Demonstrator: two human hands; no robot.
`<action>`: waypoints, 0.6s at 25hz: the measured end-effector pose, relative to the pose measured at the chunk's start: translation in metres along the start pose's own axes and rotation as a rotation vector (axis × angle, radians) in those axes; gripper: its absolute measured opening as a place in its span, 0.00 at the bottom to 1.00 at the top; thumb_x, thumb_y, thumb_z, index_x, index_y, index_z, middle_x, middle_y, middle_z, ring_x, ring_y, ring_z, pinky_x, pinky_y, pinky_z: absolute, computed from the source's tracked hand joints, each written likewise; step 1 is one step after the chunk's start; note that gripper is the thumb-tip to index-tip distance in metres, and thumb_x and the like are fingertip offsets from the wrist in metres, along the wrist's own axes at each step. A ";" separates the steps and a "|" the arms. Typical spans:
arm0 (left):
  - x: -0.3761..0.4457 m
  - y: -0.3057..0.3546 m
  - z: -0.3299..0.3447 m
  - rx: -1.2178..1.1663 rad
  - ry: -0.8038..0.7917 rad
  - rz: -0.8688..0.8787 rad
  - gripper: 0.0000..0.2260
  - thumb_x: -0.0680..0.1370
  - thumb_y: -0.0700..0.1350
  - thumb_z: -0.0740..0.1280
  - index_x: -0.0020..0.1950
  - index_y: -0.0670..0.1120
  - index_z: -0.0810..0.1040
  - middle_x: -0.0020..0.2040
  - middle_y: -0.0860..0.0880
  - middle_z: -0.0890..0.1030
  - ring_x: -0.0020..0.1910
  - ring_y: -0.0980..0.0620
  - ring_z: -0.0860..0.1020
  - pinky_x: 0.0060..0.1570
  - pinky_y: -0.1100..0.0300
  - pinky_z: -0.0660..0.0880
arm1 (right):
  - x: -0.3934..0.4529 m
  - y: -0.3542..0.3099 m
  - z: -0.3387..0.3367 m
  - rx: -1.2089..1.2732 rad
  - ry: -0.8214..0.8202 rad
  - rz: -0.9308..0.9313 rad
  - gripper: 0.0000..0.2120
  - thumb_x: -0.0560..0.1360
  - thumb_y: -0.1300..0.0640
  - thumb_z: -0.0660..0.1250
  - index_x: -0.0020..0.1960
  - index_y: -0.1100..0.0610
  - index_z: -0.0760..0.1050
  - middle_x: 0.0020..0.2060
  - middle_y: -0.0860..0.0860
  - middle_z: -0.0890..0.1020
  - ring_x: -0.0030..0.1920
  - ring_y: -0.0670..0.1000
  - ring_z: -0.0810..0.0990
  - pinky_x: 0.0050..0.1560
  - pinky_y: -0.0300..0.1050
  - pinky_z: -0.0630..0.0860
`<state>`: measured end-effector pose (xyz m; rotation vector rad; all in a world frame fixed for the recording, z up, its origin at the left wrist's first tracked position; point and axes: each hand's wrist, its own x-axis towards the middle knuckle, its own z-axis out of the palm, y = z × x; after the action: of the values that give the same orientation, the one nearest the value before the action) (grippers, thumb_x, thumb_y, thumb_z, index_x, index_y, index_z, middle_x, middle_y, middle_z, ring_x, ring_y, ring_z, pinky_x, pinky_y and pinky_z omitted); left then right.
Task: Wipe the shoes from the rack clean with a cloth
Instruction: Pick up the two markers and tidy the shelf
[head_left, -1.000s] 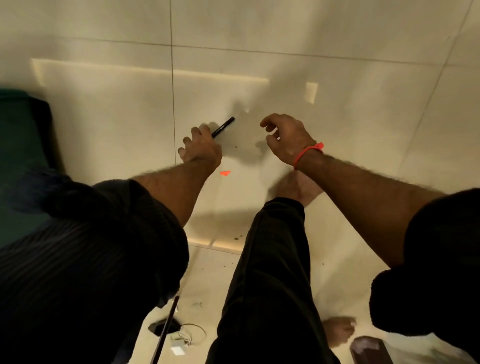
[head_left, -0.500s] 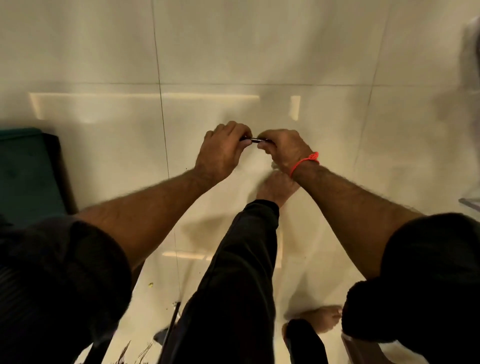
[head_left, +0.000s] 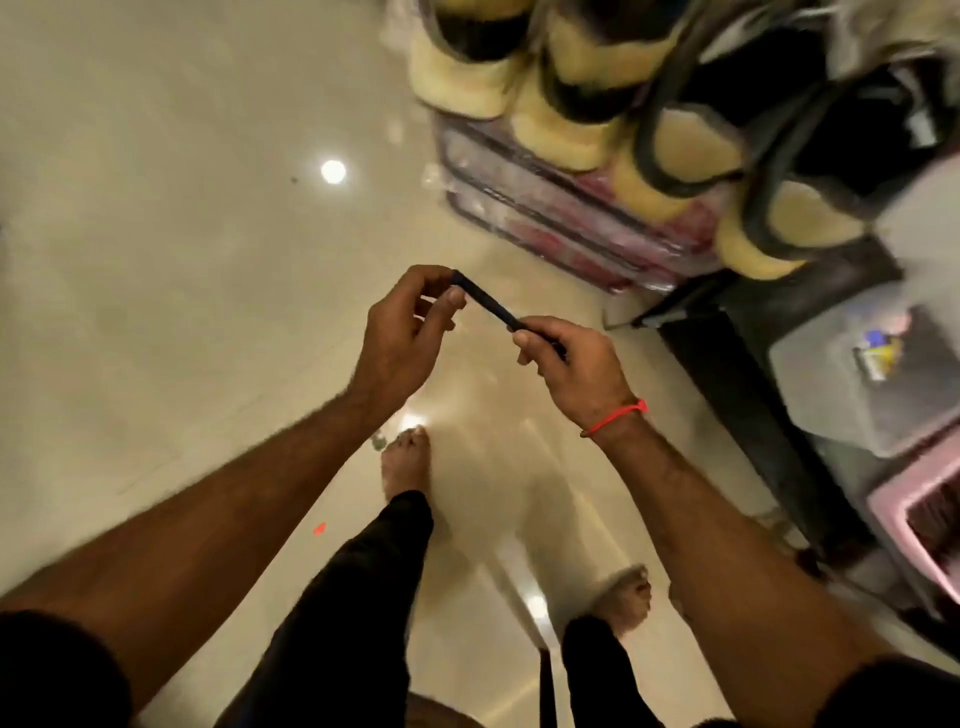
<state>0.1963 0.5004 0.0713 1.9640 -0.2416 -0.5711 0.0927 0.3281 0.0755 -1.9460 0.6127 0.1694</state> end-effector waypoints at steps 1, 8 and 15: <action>-0.002 0.036 0.034 -0.024 -0.049 0.028 0.07 0.84 0.46 0.65 0.57 0.44 0.79 0.48 0.49 0.84 0.41 0.54 0.82 0.40 0.68 0.75 | -0.023 0.008 -0.039 -0.010 0.091 -0.002 0.08 0.80 0.54 0.67 0.53 0.55 0.83 0.37 0.47 0.82 0.38 0.40 0.77 0.44 0.36 0.73; -0.099 0.217 0.255 -0.125 -0.452 0.218 0.06 0.84 0.42 0.65 0.58 0.43 0.79 0.46 0.44 0.83 0.41 0.54 0.81 0.39 0.67 0.75 | -0.216 0.076 -0.241 0.012 0.679 0.094 0.13 0.78 0.52 0.65 0.54 0.59 0.84 0.41 0.50 0.77 0.44 0.48 0.78 0.49 0.39 0.73; -0.238 0.320 0.418 0.129 -0.863 0.382 0.10 0.82 0.48 0.68 0.63 0.54 0.75 0.50 0.56 0.82 0.44 0.53 0.82 0.46 0.55 0.82 | -0.408 0.115 -0.357 0.027 1.165 0.232 0.11 0.78 0.54 0.69 0.55 0.60 0.83 0.43 0.50 0.80 0.41 0.44 0.77 0.47 0.31 0.72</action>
<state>-0.1901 0.1216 0.2748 1.6156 -1.1798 -1.1327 -0.3679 0.1153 0.2984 -1.8028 1.5630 -0.8882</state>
